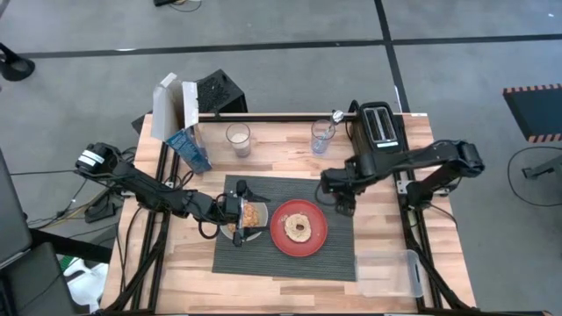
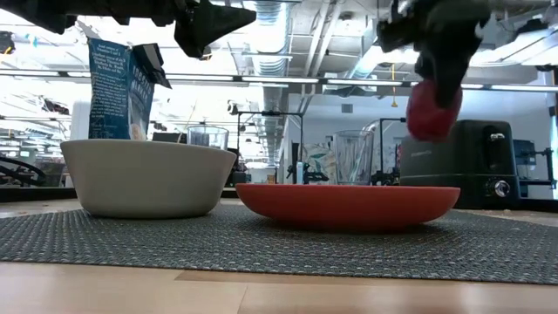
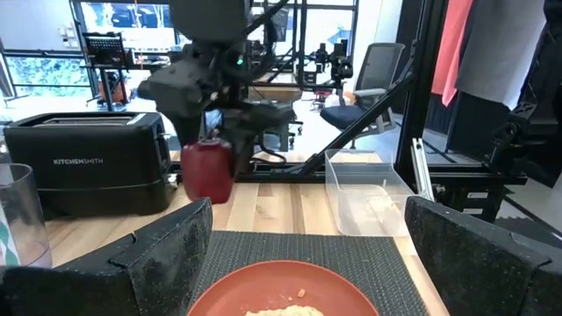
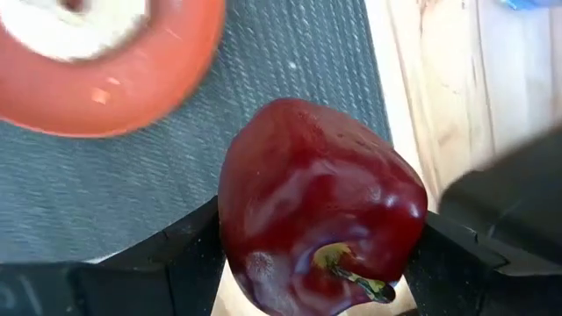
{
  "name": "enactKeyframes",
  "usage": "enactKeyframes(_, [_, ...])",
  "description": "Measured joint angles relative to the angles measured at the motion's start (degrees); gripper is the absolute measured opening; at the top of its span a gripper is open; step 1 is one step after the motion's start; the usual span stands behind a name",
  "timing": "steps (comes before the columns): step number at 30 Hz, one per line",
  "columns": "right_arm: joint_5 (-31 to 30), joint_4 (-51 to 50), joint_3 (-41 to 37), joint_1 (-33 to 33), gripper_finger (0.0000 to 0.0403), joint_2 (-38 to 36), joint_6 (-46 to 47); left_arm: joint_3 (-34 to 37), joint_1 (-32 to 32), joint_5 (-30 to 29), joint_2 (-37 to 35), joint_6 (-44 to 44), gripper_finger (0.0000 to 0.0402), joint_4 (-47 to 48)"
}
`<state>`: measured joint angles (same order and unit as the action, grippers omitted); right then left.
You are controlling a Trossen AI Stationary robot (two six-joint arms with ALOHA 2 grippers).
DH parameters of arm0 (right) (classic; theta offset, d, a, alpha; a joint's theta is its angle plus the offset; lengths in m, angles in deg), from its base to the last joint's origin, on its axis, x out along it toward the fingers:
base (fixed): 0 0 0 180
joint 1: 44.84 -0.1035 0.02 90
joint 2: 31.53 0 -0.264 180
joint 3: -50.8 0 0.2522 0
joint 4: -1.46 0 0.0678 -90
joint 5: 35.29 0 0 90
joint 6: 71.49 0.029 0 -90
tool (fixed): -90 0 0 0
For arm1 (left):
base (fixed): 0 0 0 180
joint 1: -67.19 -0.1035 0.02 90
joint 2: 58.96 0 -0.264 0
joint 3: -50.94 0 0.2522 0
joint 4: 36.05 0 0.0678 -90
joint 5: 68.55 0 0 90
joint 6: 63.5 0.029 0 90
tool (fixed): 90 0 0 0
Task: Arrange a breakfast setting
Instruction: Put the apple on the top right side of the table mat
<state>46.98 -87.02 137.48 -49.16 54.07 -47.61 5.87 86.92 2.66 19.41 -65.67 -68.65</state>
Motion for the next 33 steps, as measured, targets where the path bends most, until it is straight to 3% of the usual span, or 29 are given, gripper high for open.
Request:
enactKeyframes(22, [0.35, 10.24, -11.89, 9.05, 0.0311, -0.03, -4.09, 0.0, -0.01, 0.0, -0.02, -0.04, 0.0364, 0.52])
enactKeyframes(33, [1.33, 14.19, -15.94, 9.78, 0.0311, -0.01, -4.49, -0.02, -0.01, 0.0, -0.02, -0.03, 0.0364, 0.57])
